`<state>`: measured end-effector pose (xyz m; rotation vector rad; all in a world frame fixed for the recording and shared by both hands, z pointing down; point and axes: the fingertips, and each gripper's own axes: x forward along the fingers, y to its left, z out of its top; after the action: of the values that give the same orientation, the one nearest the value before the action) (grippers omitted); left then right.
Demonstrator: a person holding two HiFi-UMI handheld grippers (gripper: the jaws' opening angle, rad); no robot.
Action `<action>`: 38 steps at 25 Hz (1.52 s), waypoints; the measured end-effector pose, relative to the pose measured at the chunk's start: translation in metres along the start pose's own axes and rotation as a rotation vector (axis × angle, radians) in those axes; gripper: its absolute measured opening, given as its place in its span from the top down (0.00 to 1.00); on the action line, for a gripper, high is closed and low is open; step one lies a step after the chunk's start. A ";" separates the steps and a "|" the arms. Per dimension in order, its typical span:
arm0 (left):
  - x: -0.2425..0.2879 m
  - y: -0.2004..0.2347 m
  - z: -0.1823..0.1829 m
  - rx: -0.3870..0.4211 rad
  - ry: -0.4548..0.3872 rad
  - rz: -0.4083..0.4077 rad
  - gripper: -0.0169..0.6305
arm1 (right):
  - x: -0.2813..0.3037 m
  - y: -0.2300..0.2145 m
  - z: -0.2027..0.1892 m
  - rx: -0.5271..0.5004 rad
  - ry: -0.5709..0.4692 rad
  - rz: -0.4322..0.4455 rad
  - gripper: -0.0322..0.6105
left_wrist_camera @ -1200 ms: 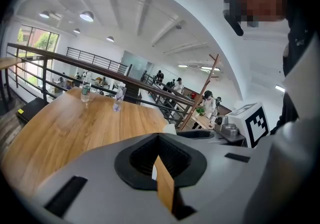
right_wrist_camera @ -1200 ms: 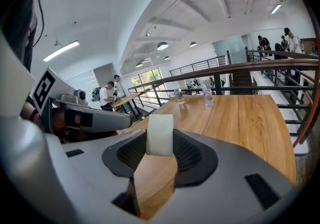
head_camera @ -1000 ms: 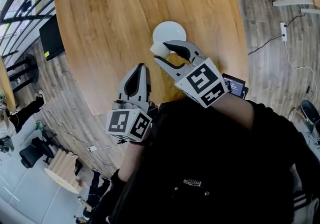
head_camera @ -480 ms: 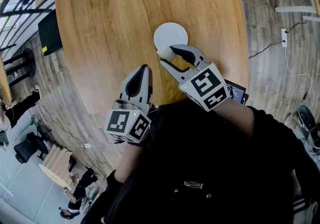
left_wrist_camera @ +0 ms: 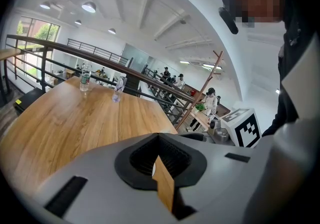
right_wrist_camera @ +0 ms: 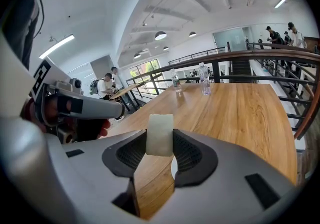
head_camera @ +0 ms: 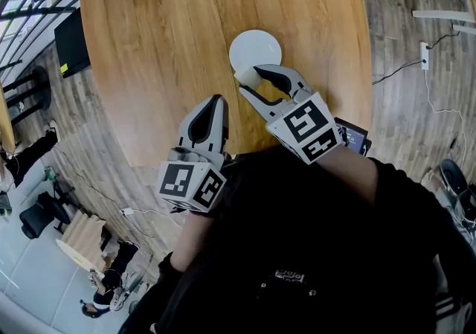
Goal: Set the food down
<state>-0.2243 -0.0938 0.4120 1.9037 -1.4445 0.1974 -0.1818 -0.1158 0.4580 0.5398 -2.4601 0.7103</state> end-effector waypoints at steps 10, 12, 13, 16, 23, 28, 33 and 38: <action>0.001 0.001 -0.006 0.001 0.013 0.007 0.98 | 0.019 -0.018 -0.011 -0.001 0.017 -0.053 0.68; 0.000 0.003 -0.007 0.000 0.015 0.012 0.98 | 0.024 -0.020 -0.013 -0.001 0.020 -0.062 0.68; 0.000 0.004 -0.008 -0.001 0.014 0.015 0.98 | 0.026 -0.021 -0.014 -0.002 0.022 -0.067 0.68; 0.001 0.006 -0.009 -0.002 0.012 0.021 0.98 | 0.032 -0.024 -0.019 -0.006 0.027 -0.088 0.68; 0.000 0.005 -0.013 -0.001 0.021 0.020 0.98 | 0.043 -0.014 -0.039 -0.002 0.055 -0.110 0.68; 0.000 0.006 -0.016 -0.005 0.026 0.026 0.98 | 0.051 -0.021 -0.049 -0.006 0.072 -0.120 0.68; -0.003 0.009 -0.018 -0.012 0.026 0.034 0.98 | 0.057 -0.032 -0.061 0.001 0.097 -0.140 0.68; -0.005 0.012 -0.018 -0.021 0.027 0.043 0.98 | 0.063 -0.035 -0.069 0.002 0.115 -0.148 0.68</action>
<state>-0.2313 -0.0799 0.4276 1.8481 -1.4644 0.2267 -0.1886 -0.1178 0.5572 0.6558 -2.2860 0.6644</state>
